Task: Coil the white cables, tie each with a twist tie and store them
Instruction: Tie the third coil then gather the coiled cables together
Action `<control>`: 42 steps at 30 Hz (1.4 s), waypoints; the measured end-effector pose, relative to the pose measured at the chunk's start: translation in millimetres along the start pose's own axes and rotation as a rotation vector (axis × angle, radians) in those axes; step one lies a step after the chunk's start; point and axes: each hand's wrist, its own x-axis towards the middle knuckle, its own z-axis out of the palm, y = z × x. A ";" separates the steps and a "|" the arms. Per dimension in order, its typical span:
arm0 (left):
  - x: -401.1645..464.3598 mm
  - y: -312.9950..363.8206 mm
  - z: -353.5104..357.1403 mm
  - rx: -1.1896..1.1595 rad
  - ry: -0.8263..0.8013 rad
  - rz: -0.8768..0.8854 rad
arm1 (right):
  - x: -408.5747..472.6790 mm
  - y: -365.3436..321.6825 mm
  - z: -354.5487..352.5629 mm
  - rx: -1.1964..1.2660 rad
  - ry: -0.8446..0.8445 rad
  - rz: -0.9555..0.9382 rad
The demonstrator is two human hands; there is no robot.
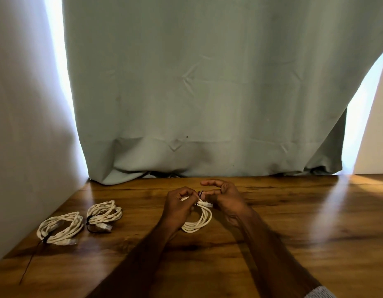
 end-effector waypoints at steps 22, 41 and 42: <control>5.3 3.5 -4.8 -0.086 -0.011 -0.044 | -2.3 9.0 -2.4 0.127 -0.161 0.225; 12.0 -5.2 -6.9 -0.058 0.050 0.007 | 0.7 26.7 8.4 -0.035 -0.224 0.035; 11.7 -4.6 -6.1 -0.062 0.044 0.004 | 0.5 25.8 7.8 0.033 -0.234 0.077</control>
